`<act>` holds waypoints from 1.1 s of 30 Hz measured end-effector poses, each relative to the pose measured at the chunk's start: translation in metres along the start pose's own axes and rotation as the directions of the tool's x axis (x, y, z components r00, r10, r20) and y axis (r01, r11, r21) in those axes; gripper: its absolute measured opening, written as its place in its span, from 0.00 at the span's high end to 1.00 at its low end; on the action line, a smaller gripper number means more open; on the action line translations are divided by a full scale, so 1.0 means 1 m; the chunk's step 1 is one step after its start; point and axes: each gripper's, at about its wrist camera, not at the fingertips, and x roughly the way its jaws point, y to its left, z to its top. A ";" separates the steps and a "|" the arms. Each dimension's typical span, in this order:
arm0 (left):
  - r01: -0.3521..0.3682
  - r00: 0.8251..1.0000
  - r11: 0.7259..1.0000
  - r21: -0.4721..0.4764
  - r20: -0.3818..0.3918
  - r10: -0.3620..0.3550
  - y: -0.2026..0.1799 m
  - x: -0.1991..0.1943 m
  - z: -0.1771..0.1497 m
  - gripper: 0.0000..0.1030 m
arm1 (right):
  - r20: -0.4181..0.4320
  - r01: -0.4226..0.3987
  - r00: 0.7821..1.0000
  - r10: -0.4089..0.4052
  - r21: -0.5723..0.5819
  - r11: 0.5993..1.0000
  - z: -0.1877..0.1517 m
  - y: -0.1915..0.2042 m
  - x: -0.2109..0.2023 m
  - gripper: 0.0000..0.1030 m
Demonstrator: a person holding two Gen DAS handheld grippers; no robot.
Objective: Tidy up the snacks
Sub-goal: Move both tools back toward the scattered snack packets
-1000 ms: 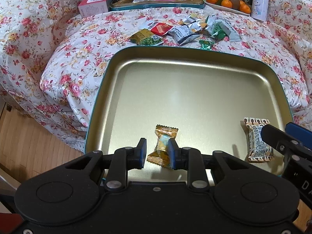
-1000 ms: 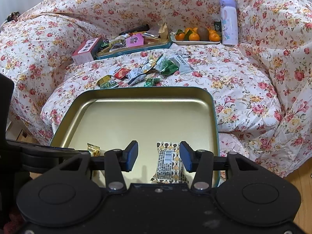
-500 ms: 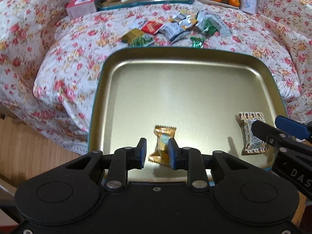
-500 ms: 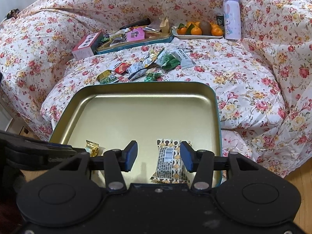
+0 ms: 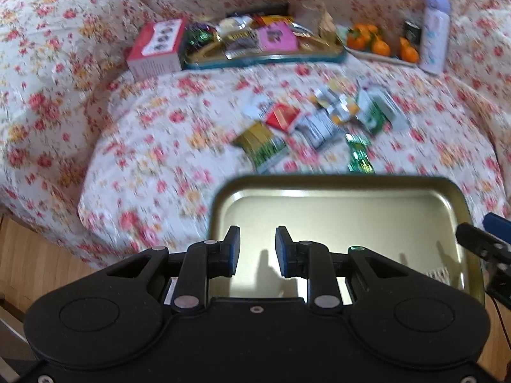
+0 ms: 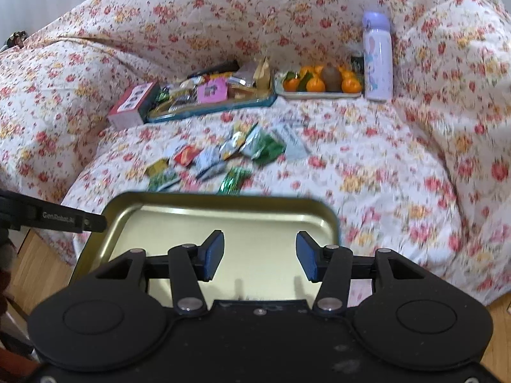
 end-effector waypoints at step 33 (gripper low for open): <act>0.046 0.990 0.998 -0.045 -0.129 -0.052 0.003 0.108 0.078 0.67 | -0.037 0.018 0.999 -0.019 -0.025 1.000 0.087 -0.011 0.101 0.44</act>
